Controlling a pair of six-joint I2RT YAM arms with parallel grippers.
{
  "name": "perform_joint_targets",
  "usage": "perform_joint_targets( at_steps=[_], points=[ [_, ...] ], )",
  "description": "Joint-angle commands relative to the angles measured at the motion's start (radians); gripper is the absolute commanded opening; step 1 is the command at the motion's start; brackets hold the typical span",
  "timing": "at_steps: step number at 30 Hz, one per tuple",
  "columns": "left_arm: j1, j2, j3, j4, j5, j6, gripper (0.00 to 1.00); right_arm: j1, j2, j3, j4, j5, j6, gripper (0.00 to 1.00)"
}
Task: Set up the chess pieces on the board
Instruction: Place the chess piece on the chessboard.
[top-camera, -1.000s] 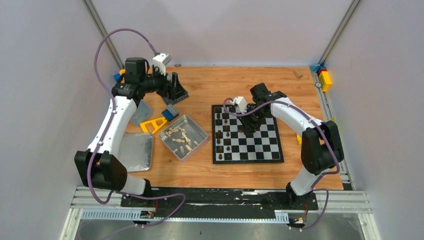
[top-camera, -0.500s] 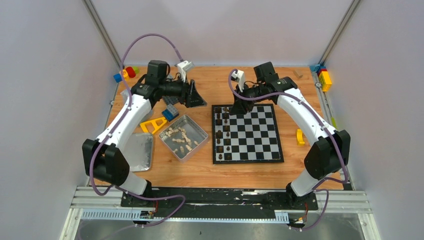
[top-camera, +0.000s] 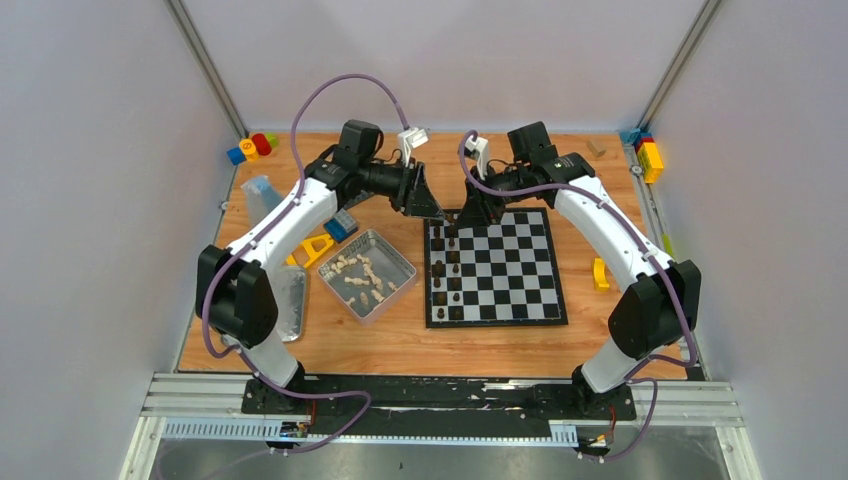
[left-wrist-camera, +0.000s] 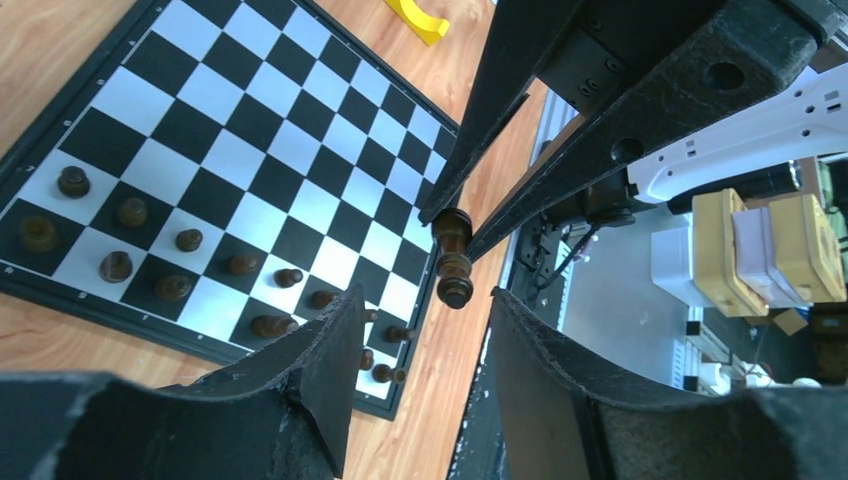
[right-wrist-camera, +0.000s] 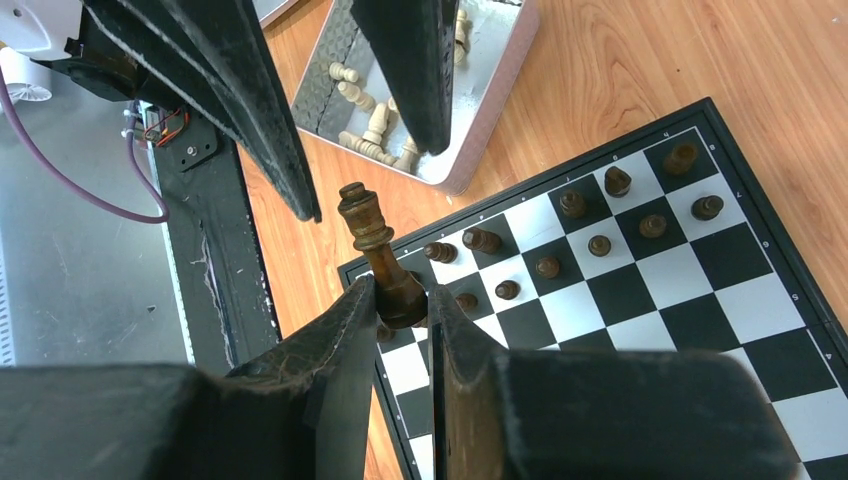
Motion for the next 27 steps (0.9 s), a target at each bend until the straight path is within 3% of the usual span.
perform_joint_targets(
  at_steps=[1, 10, 20, 27],
  points=[
    [-0.020, 0.004, 0.045, 0.046, 0.038, -0.042, 0.55, 0.005, -0.027, 0.004, 0.050, -0.028, 0.016, 0.03],
    [-0.043, 0.019, 0.053, 0.049, 0.034, -0.044, 0.47, 0.004, -0.032, -0.005, 0.057, -0.025, 0.022, 0.02],
    [-0.052, 0.028, 0.059, 0.048, 0.050, -0.039, 0.30, 0.007, -0.033, -0.012, 0.059, -0.025, 0.024, 0.02],
    [-0.058, 0.033, 0.061, 0.041, 0.056, -0.030, 0.05, 0.006, -0.033, -0.012, 0.066, -0.020, 0.037, 0.06]
  ],
)
